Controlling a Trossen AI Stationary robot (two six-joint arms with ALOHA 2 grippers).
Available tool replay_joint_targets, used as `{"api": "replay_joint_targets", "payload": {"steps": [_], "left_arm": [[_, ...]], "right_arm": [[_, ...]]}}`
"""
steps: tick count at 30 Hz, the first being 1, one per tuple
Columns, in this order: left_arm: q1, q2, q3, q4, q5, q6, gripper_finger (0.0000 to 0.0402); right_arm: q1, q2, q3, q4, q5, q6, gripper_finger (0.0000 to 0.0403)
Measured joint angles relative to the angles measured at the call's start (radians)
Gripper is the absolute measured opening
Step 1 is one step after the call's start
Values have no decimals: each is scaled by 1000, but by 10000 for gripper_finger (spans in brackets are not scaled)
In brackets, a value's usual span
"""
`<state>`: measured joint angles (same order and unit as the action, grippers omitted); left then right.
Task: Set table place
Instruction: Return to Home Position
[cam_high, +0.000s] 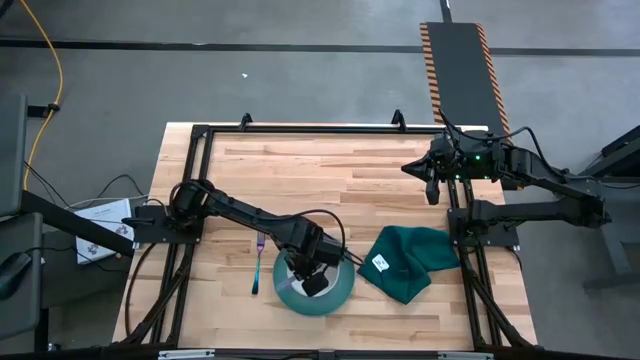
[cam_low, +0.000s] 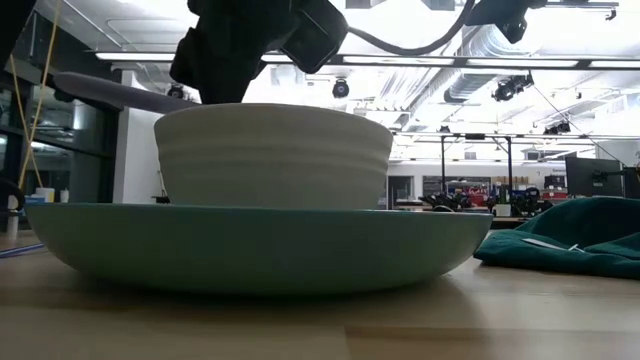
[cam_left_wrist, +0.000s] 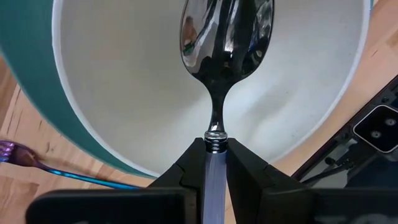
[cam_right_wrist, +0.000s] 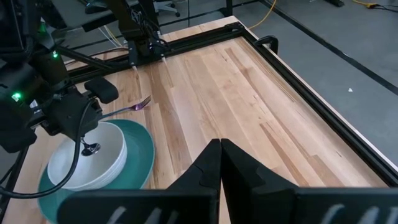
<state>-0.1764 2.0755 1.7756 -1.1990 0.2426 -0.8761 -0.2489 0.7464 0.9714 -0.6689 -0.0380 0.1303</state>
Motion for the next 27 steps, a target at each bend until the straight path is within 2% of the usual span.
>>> {"api": "replay_joint_targets", "payload": {"steps": [10, 27], "left_arm": [[0, 0, 0, 0, 1, 0, 60], [21, 0, 0, 30, 1, 4, 56]], "right_arm": [[0, 0, 0, 0, 0, 0, 0], [1, 0, 0, 0, 0, 0, 0]]}}
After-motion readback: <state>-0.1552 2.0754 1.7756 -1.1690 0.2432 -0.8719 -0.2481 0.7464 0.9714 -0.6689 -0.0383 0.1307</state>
